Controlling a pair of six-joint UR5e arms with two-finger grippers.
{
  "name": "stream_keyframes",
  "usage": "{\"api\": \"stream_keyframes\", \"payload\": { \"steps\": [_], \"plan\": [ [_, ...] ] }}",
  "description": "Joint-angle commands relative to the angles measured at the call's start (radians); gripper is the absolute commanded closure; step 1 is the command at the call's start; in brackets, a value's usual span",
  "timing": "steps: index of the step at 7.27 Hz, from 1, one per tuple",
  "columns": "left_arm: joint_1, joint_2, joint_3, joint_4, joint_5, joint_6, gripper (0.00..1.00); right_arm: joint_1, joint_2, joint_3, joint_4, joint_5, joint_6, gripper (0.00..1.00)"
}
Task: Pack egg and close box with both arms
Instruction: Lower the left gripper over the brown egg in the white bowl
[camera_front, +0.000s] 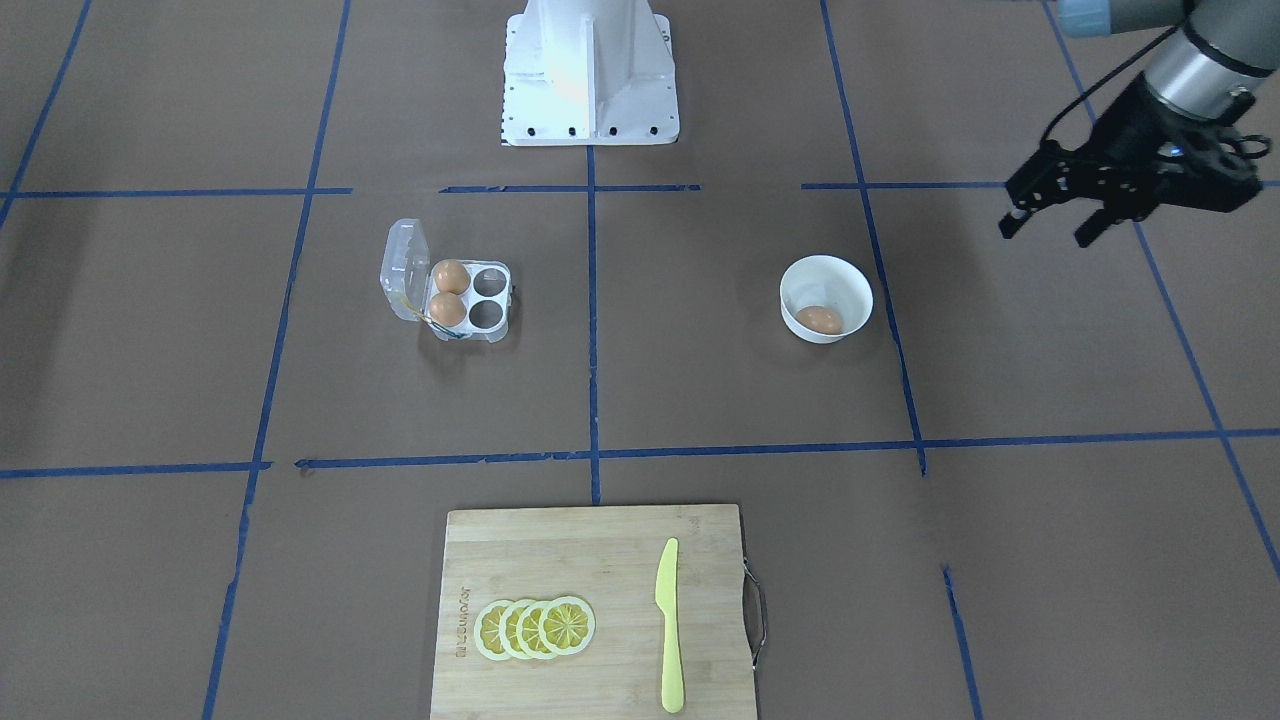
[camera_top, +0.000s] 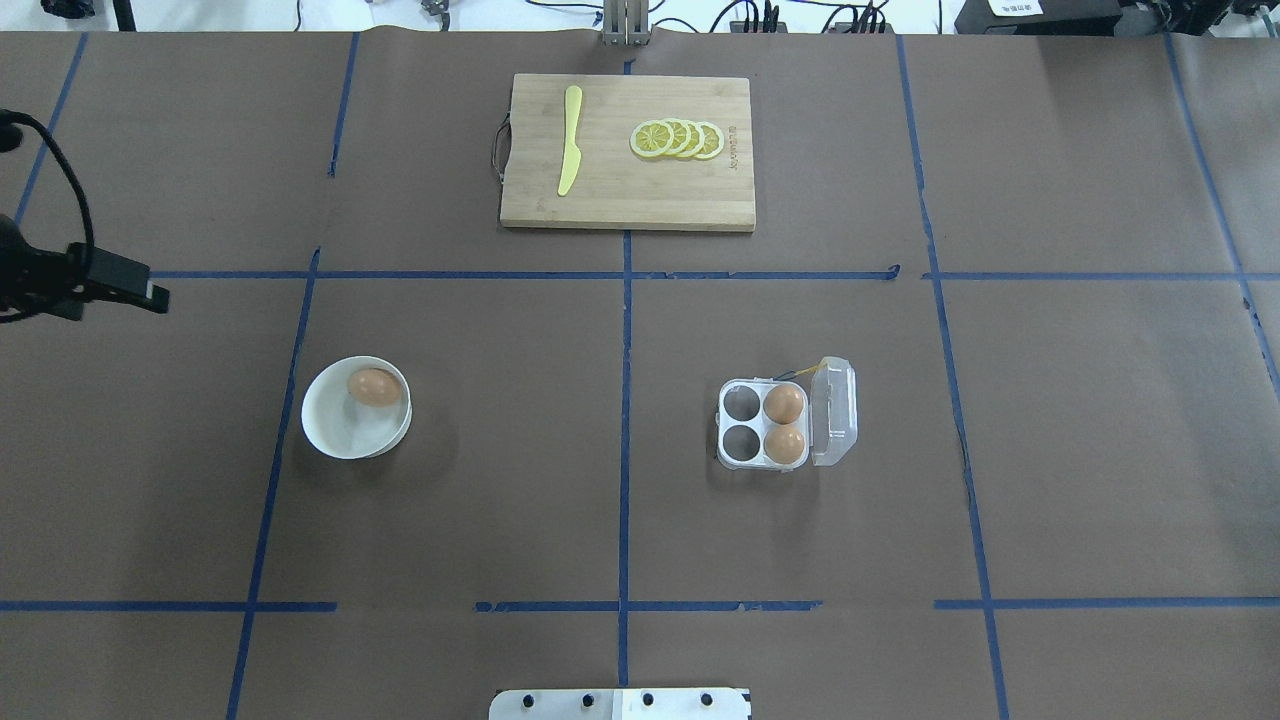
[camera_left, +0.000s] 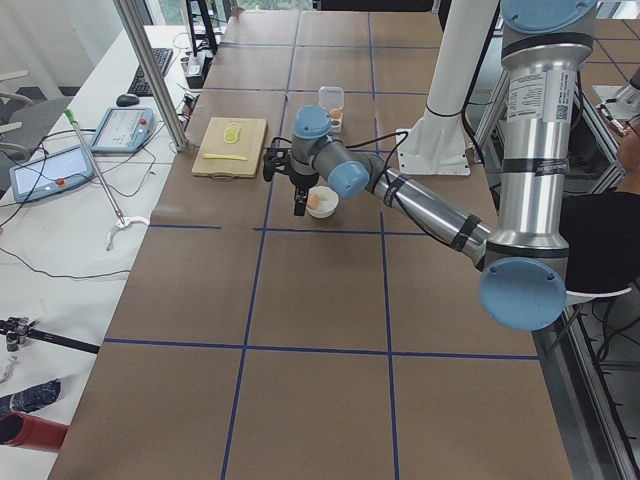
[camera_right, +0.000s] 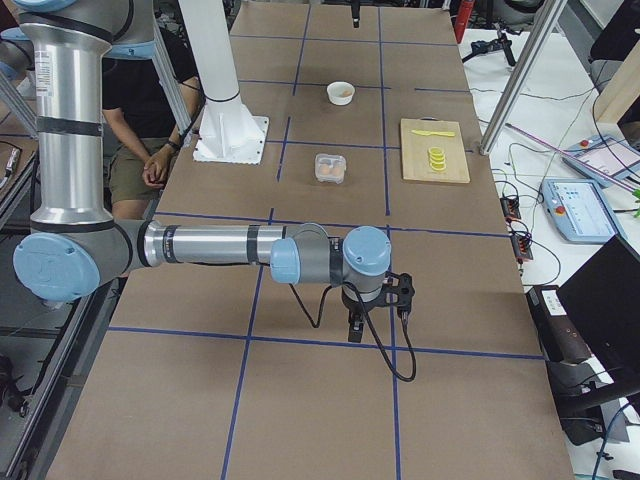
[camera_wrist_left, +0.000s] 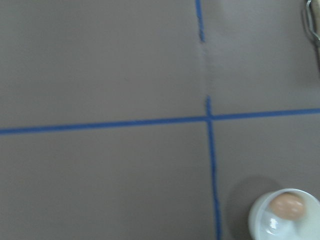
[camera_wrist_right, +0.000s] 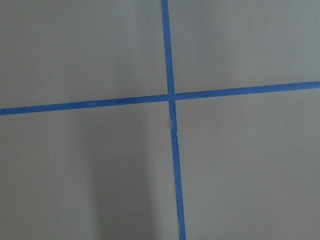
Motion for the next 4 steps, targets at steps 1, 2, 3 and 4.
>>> {"api": "stream_keyframes", "payload": {
  "steps": [1,2,3,4],
  "plan": [
    [0.227,-0.068,0.018,-0.106,0.191,-0.285,0.03,0.000,0.000,0.001,0.002,-0.005,-0.001,0.00],
    [0.296,-0.157,0.103,-0.104,0.259,-0.335,0.03,0.000,0.001,-0.001,0.002,-0.003,-0.001,0.00],
    [0.311,-0.194,0.151,-0.103,0.299,-0.337,0.06,0.000,0.003,0.001,0.002,0.000,0.000,0.00],
    [0.338,-0.197,0.182,-0.103,0.328,-0.335,0.10,-0.001,0.003,-0.004,0.000,0.003,0.002,0.00]
  ]
}}
